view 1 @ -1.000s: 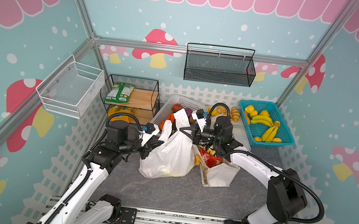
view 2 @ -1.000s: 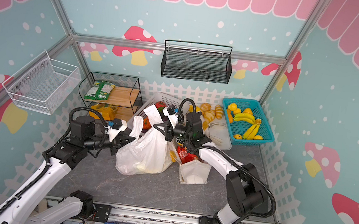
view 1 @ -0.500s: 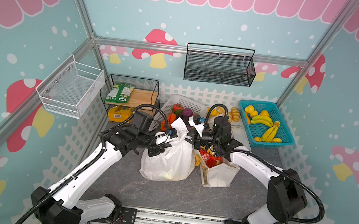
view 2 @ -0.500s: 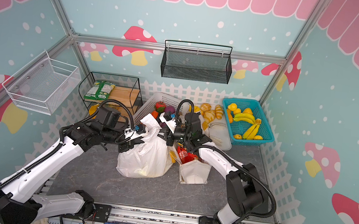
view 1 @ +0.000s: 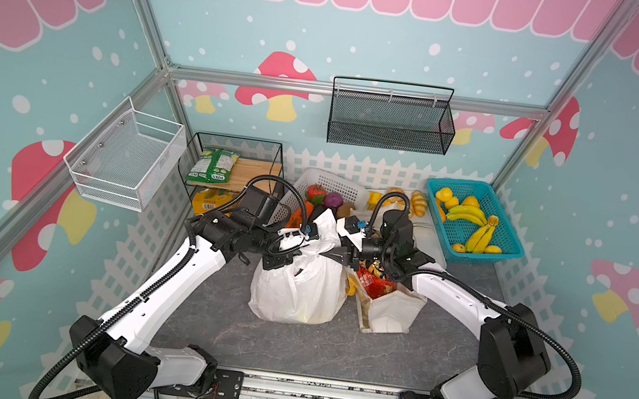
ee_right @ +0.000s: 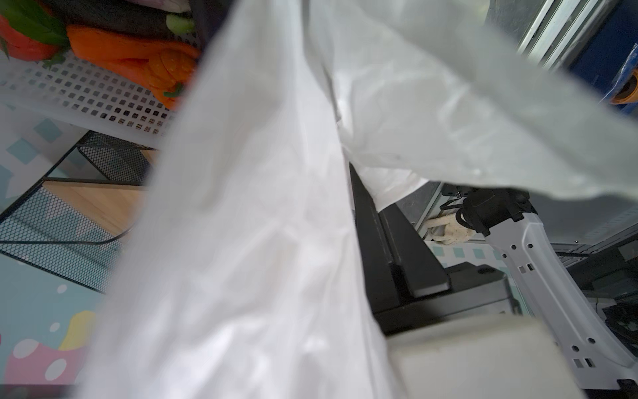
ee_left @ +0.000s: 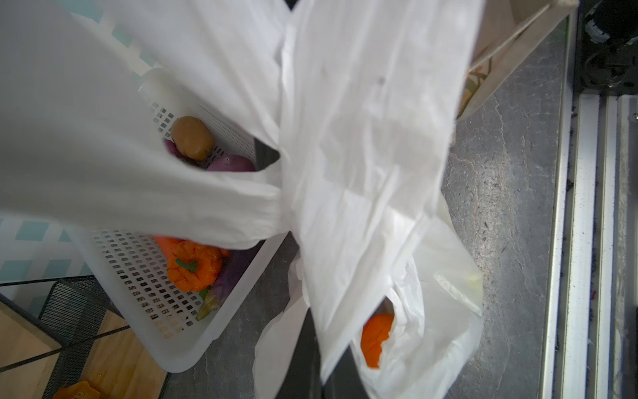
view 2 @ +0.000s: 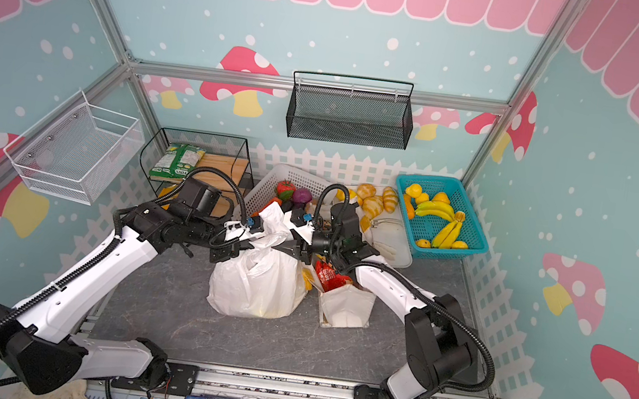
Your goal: Place the mixed food into the grocery bags and tie them
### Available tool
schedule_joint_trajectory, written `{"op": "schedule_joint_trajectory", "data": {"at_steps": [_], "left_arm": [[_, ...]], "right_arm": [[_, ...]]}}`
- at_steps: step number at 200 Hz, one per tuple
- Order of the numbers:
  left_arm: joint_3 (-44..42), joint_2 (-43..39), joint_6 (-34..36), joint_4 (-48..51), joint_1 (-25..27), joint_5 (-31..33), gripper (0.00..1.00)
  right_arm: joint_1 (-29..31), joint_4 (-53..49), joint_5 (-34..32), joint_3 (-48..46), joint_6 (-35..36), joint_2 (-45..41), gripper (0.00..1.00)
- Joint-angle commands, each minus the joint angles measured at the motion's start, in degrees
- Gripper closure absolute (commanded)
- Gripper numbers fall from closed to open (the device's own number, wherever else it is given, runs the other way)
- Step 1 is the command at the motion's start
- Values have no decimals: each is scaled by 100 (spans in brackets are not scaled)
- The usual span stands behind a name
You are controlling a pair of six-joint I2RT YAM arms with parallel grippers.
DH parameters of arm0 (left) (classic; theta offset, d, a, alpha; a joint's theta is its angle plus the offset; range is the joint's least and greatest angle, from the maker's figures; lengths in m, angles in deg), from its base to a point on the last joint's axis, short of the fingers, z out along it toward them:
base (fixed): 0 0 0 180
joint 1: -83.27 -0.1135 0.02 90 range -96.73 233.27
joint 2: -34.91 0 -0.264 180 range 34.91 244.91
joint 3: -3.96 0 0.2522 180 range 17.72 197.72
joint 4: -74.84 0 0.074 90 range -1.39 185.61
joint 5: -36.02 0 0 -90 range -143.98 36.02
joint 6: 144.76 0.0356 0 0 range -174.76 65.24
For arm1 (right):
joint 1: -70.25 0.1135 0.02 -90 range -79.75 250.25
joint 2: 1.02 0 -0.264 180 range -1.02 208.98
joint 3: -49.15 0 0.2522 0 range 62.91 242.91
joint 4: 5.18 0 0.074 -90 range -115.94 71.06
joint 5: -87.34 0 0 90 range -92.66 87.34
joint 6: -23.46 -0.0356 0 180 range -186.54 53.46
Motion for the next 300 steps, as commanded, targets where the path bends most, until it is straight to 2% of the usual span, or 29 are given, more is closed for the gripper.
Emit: {"op": "schedule_joint_trajectory", "data": {"at_steps": [1,58,114,162,190,209,224,248,268,274,289,300], "left_arm": [[249,60,166,205,-34,-39,100],[475,203,63,294,-34,-41,100],[640,433,78,293,3,-99,100],[743,535,58,290,10,-152,100],[767,476,-26,286,-3,-247,100],[729,365,-180,258,-37,-337,95],[639,209,-376,176,-99,-540,85],[300,-281,-1231,-484,-517,-1312,62],[-289,-793,-2494,-1891,-728,-1703,49],[-485,-919,-3076,-2380,-729,-1730,42],[-827,-1036,-4024,-3421,-688,-1788,39],[-897,-991,-4419,-3792,-609,-1814,39]], "right_arm": [[-6,139,251,-78,415,-87,57],[33,132,405,86,532,-10,48],[178,792,395,44,-6,56,50],[205,1189,227,-146,-290,47,59],[202,1154,-225,-205,-317,54,70],[206,1157,-462,-274,-334,17,80],[202,1211,-509,-343,-381,-13,88],[205,1650,-441,-585,-618,-77,93],[204,1943,-331,-714,-810,-90,93],[203,2003,-303,-730,-851,-84,93],[207,2112,-290,-778,-926,-61,93],[206,2173,-286,-805,-956,-63,93]]}}
